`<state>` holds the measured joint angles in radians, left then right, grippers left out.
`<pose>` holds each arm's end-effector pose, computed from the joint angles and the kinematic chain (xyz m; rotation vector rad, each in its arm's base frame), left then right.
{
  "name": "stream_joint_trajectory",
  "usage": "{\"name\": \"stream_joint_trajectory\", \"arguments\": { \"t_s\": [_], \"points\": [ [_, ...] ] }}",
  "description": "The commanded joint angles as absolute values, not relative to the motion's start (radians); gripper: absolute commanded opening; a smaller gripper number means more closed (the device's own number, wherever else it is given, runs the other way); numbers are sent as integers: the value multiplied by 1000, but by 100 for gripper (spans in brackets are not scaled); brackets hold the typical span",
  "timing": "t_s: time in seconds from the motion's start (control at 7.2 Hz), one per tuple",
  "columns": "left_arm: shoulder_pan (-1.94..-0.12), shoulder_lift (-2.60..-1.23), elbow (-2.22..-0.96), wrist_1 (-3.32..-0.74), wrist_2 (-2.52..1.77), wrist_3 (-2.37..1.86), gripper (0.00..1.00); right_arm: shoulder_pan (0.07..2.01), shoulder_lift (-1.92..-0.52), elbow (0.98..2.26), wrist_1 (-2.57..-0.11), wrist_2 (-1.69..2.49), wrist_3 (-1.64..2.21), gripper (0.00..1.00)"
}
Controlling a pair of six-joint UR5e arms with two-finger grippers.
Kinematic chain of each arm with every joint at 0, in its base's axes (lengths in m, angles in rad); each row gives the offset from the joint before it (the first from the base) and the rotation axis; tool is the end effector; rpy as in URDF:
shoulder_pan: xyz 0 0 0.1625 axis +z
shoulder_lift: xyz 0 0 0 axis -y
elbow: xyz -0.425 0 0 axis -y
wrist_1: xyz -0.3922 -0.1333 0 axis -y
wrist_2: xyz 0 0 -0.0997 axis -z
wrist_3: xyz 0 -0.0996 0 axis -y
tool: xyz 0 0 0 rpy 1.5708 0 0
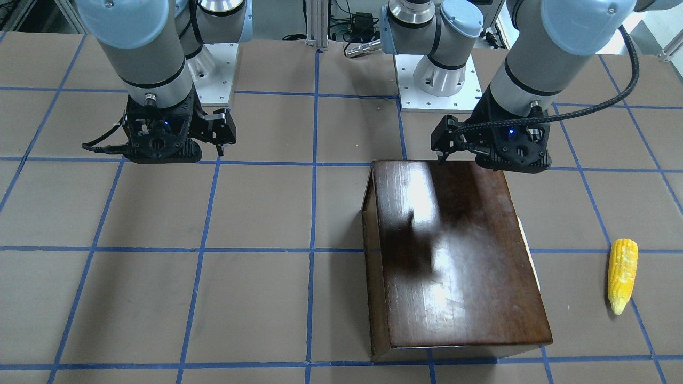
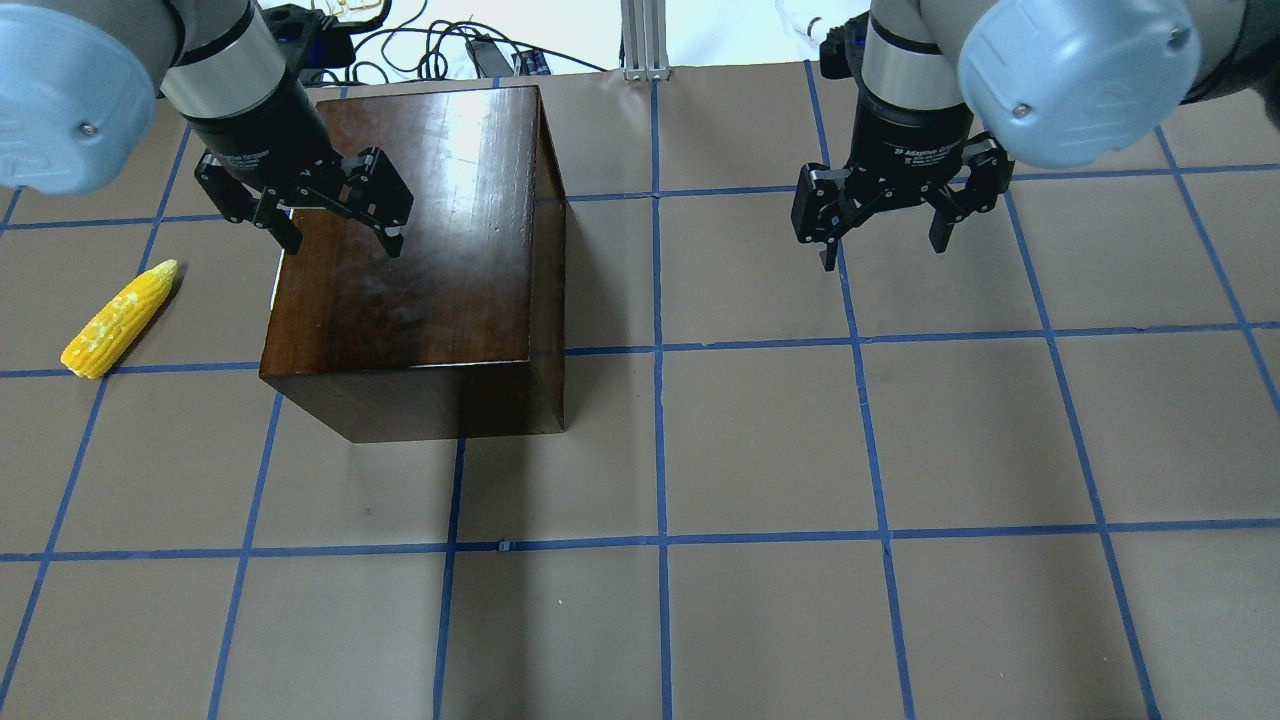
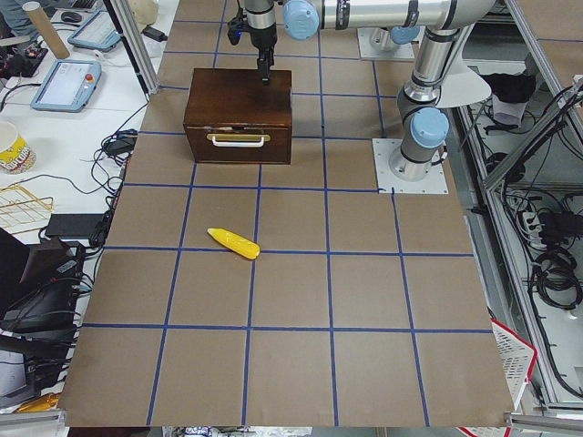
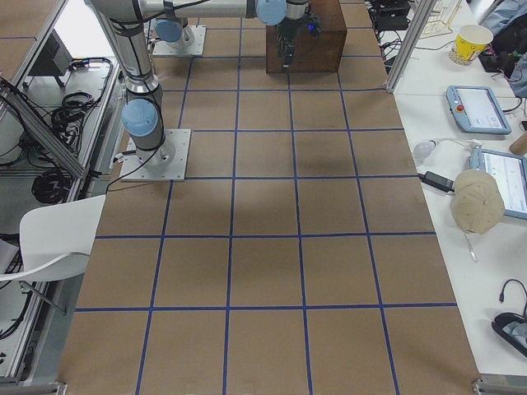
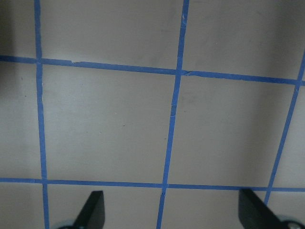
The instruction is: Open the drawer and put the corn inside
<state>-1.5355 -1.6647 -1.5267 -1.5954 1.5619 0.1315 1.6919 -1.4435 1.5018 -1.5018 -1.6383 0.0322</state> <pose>-0.1156 -0.5280 0.4594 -0.1497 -3.1208 -0.1147 0.1899 -0.5126 0.4500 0.1425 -3.0557 -0.1865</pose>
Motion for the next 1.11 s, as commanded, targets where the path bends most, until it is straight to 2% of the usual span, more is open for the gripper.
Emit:
{"name": "stream_joint_trajectory", "arguments": {
  "t_s": [0.0,0.97],
  "points": [
    [-1536,-1667,-1528,-1594,1563,132,100,1692,-1443,1502,-1502,-1638,32,100],
    [-1534,-1674,-1526,-1586,1565,140,100,1692,-1443,1502,-1502,-1638,32,100]
  ]
}}
